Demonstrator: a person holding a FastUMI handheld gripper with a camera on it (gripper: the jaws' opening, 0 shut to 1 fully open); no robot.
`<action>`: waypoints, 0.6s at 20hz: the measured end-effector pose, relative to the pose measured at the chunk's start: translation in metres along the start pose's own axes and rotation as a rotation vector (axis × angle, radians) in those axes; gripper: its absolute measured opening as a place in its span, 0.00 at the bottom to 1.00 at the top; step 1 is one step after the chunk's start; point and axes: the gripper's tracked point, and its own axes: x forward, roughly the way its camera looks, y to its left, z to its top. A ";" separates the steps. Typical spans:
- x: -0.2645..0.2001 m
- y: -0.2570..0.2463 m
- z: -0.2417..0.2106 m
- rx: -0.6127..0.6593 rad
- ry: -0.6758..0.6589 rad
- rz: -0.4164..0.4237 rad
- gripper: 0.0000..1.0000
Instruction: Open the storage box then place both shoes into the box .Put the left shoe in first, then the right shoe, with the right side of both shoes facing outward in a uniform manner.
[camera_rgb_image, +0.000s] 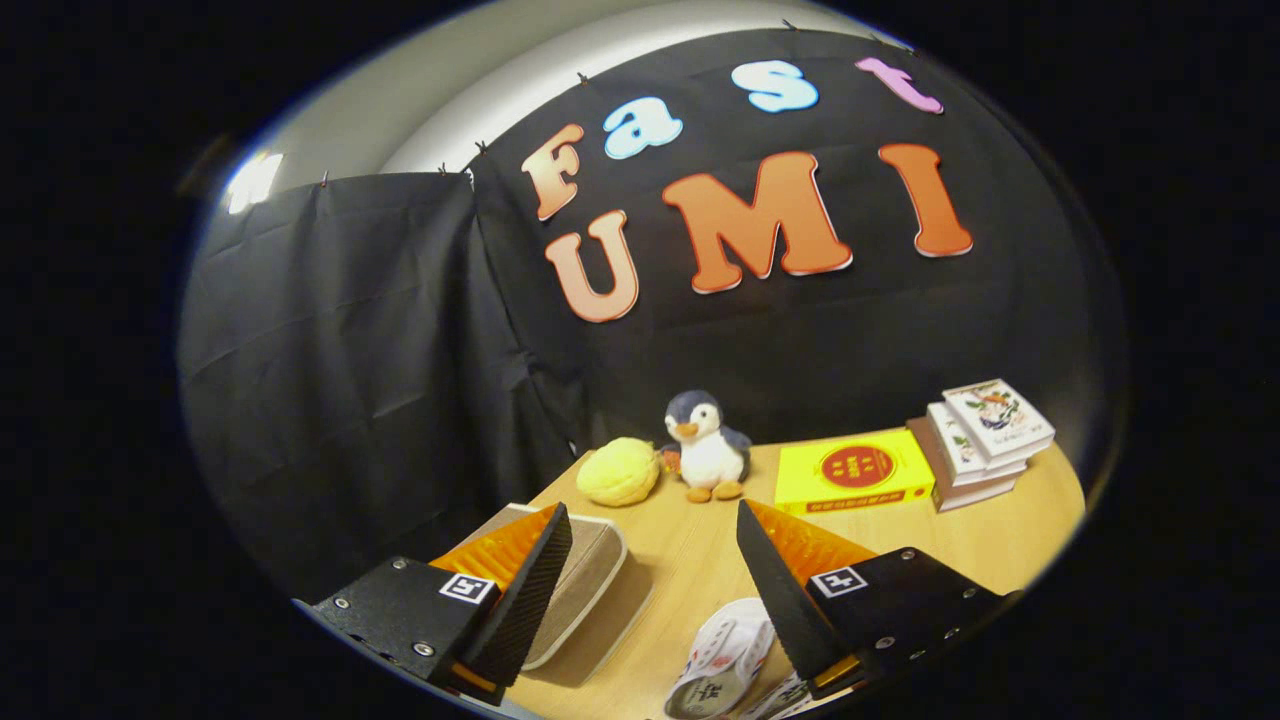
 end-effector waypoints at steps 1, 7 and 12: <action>0.002 0.003 -0.008 0.024 0.033 0.016 0.98; 0.015 0.025 -0.056 0.162 0.212 0.109 0.99; 0.020 0.054 -0.101 0.264 0.377 0.215 0.98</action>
